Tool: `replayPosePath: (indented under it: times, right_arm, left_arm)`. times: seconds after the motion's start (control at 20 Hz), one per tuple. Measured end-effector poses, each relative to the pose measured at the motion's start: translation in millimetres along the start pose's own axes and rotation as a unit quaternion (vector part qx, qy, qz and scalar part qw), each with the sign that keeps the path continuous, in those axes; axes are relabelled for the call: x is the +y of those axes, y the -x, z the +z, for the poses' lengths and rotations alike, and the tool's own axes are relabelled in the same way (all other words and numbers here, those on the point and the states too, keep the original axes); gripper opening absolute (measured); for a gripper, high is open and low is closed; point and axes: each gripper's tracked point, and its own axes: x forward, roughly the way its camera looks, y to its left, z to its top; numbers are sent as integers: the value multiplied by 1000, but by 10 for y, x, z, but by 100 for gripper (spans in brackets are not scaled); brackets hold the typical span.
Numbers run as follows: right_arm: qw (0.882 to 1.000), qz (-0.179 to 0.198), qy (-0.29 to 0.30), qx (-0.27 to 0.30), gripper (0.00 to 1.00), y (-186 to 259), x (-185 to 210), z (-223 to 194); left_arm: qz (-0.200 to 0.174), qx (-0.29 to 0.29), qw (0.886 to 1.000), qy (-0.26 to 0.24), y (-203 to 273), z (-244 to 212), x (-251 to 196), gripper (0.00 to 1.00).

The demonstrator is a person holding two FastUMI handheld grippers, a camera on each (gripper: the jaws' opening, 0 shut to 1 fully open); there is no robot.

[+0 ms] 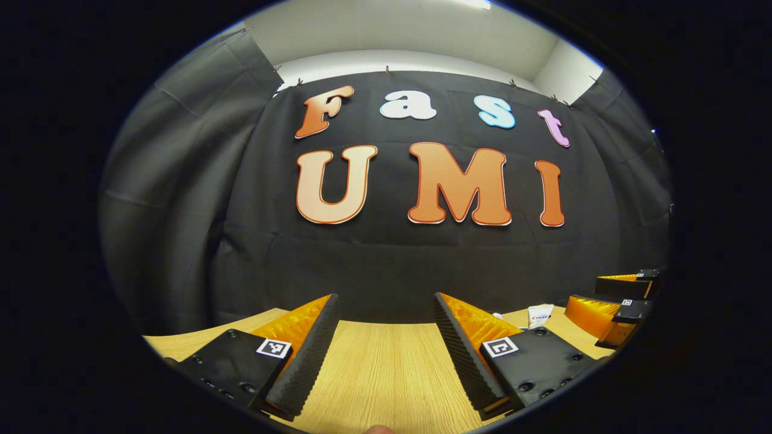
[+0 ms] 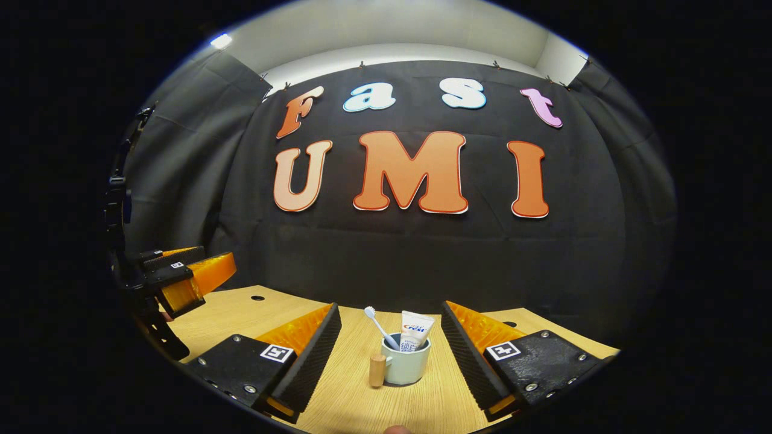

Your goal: Put the toothbrush and toothpaste on the desktop into the cup, then pick up the cup and place it on the coaster on the desktop.

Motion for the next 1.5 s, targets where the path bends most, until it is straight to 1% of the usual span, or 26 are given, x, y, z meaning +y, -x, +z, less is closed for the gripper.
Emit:
replayPosePath:
  times: [0.5, 0.75, 1.05, 1.25, 1.5]
  right_arm:
    - [1000, -8, 4, 0, 100, 49, -182, -33]
    - [1000, -5, 4, -4, 100, 82, -267, -67]
    - [1000, 11, -8, 1, 100, 127, -332, -97]
    - [1000, 12, -10, -7, 100, 205, -423, 24]
    - [1000, 5, -1, -21, 100, 412, -688, 23]
  left_arm:
    - [-4, 1, 1000, 6, -1, -37, -92, 99]
    - [12, 6, 1000, -3, -8, -78, -80, 100]
    - [29, 6, 999, -29, 25, -57, -57, 99]
    - [29, 5, 999, -29, 82, -62, -119, 100]
    - [44, -2, 999, -19, 153, -91, -191, 99]
